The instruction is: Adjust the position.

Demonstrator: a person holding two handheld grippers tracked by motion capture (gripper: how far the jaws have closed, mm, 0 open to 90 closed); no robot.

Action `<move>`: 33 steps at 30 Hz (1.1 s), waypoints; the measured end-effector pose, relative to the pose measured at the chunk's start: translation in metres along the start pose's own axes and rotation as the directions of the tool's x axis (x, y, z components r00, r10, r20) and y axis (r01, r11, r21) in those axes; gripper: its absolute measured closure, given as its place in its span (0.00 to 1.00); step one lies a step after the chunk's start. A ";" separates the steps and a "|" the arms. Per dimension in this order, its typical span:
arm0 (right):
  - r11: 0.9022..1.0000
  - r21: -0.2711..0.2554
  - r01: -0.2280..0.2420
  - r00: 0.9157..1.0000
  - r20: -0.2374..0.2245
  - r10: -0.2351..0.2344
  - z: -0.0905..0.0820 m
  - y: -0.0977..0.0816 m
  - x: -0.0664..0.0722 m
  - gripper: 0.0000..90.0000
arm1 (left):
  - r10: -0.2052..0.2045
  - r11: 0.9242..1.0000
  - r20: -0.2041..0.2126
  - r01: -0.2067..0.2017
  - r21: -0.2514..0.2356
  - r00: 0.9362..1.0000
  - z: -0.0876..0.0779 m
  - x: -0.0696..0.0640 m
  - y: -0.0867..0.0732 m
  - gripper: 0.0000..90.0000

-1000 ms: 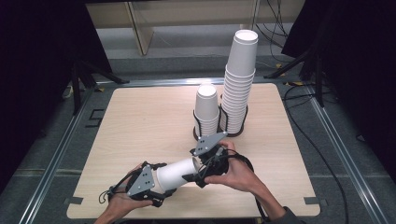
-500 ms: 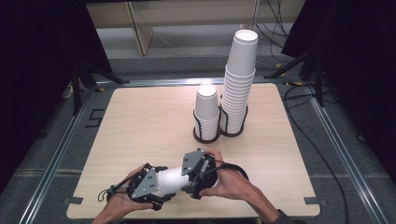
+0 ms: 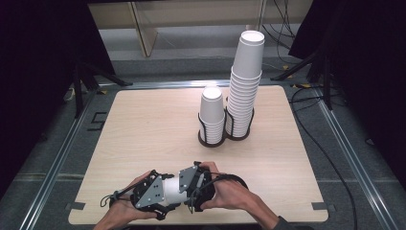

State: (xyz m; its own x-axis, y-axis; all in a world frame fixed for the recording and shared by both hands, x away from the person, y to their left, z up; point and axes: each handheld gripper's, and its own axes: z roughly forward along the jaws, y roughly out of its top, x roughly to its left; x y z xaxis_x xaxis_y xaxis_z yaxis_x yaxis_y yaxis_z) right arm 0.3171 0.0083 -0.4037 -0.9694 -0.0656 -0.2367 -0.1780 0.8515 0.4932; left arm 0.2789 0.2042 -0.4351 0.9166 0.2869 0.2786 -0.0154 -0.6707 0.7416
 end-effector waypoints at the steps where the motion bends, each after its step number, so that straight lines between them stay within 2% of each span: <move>1: 1.000 0.004 0.006 1.000 0.001 -0.006 0.001 0.000 0.000 0.23 | -0.002 1.000 0.002 0.002 0.000 1.000 0.001 -0.001 0.000 0.17; 3: 1.000 0.005 0.024 1.000 -0.001 -0.024 0.002 -0.001 0.000 0.24 | 0.007 1.000 0.005 -0.007 0.004 1.000 0.001 0.000 -0.001 0.18; 5: 0.999 0.001 0.039 0.999 -0.002 -0.039 0.002 -0.001 0.000 0.25 | 0.003 1.000 0.003 -0.003 -0.017 1.000 0.001 0.001 -0.002 0.17; 8: 0.999 -0.010 0.040 0.999 0.004 -0.040 -0.001 -0.003 -0.002 0.24 | -0.027 0.995 0.011 0.028 -0.099 1.000 0.002 0.003 -0.007 0.14; 10: 0.999 -0.040 0.030 0.999 -0.012 -0.031 -0.004 -0.006 -0.004 0.24 | -0.070 0.984 0.027 0.074 -0.160 0.997 0.002 0.007 -0.011 0.12; 11: 0.997 -0.064 0.035 0.999 -0.018 -0.036 -0.006 -0.008 -0.007 0.24 | -0.088 0.977 0.036 0.093 -0.193 0.996 0.002 0.008 -0.013 0.11; 12: 0.996 -0.090 0.009 0.999 -0.032 -0.012 -0.008 -0.010 -0.009 0.24 | -0.098 0.967 0.037 0.104 -0.233 0.995 0.001 0.010 -0.014 0.11; 13: 0.991 -0.127 -0.028 0.998 -0.061 0.020 -0.010 -0.013 -0.010 0.24 | -0.121 0.956 0.048 0.130 -0.263 0.991 0.000 0.011 -0.015 0.11; 14: 0.984 -0.164 -0.075 0.994 -0.095 0.059 -0.012 -0.016 -0.012 0.24 | -0.147 0.942 0.066 0.160 -0.295 0.987 -0.001 0.012 -0.016 0.10; 15: 0.976 -0.201 -0.080 0.992 -0.109 0.058 -0.013 -0.020 -0.015 0.24 | -0.159 0.931 0.074 0.174 -0.321 0.985 -0.001 0.013 -0.016 0.10; 16: 0.969 -0.228 -0.091 0.990 -0.126 0.063 -0.014 -0.022 -0.016 0.24 | -0.161 0.926 0.087 0.181 -0.331 0.983 -0.003 0.014 -0.017 0.10; 17: 0.958 -0.264 -0.111 0.987 -0.144 0.074 -0.015 -0.025 -0.018 0.24 | -0.178 0.916 0.094 0.200 -0.348 0.980 -0.004 0.014 -0.016 0.10; 18: 0.950 -0.287 -0.122 0.985 -0.156 0.080 -0.016 -0.026 -0.019 0.24 | -0.175 0.911 0.096 0.198 -0.363 0.980 -0.004 0.015 -0.016 0.10; 19: 0.946 -0.297 -0.132 0.983 -0.161 0.086 -0.017 -0.027 -0.020 0.24 | -0.196 0.900 0.106 0.222 -0.376 0.975 -0.005 0.015 -0.016 0.10; 20: 0.937 -0.320 -0.137 0.982 -0.171 0.085 -0.017 -0.028 -0.020 0.24 | -0.192 0.903 0.101 0.216 -0.372 0.976 -0.006 0.015 -0.016 0.09; 21: 0.934 -0.326 -0.144 0.981 -0.172 0.091 -0.018 -0.028 -0.021 0.24 | -0.196 0.890 0.112 0.225 -0.397 0.974 -0.004 0.015 -0.015 0.09; 22: 0.933 -0.330 -0.144 0.980 -0.177 0.088 -0.018 -0.029 -0.021 0.24 | -0.190 0.897 0.105 0.216 -0.386 0.976 -0.006 0.016 -0.016 0.09; 23: 0.931 -0.334 -0.147 0.980 -0.179 0.091 -0.018 -0.029 -0.021 0.24 | -0.200 0.893 0.104 0.225 -0.389 0.974 -0.006 0.014 -0.015 0.09; 28: 0.924 -0.347 -0.163 0.975 -0.198 0.098 -0.018 -0.030 -0.022 0.24 | -0.204 0.888 0.116 0.234 -0.396 0.972 -0.007 0.015 -0.015 0.10; 31: 0.924 -0.348 -0.162 0.975 -0.198 0.096 -0.018 -0.031 -0.022 0.24 | -0.185 0.884 0.125 0.221 -0.411 0.975 -0.006 0.016 -0.016 0.12; 32: 0.924 -0.343 -0.166 0.974 -0.203 0.100 -0.018 -0.031 -0.022 0.24 | -0.181 0.894 0.116 0.213 -0.395 0.977 -0.008 0.016 -0.015 0.12; 33: 0.924 -0.343 -0.167 0.974 -0.203 0.101 -0.018 -0.031 -0.022 0.24 | -0.182 0.896 0.113 0.212 -0.390 0.977 -0.009 0.016 -0.014 0.13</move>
State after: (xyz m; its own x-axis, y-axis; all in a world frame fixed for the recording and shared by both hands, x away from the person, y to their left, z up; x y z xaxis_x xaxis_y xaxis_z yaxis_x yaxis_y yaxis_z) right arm 0.3408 -0.0265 -0.3986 -0.9965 -0.0833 -0.0111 -0.0606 0.6199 0.7824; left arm 0.2903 0.2242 -0.4361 0.9433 0.3249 0.0682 0.0247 -0.2736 0.9615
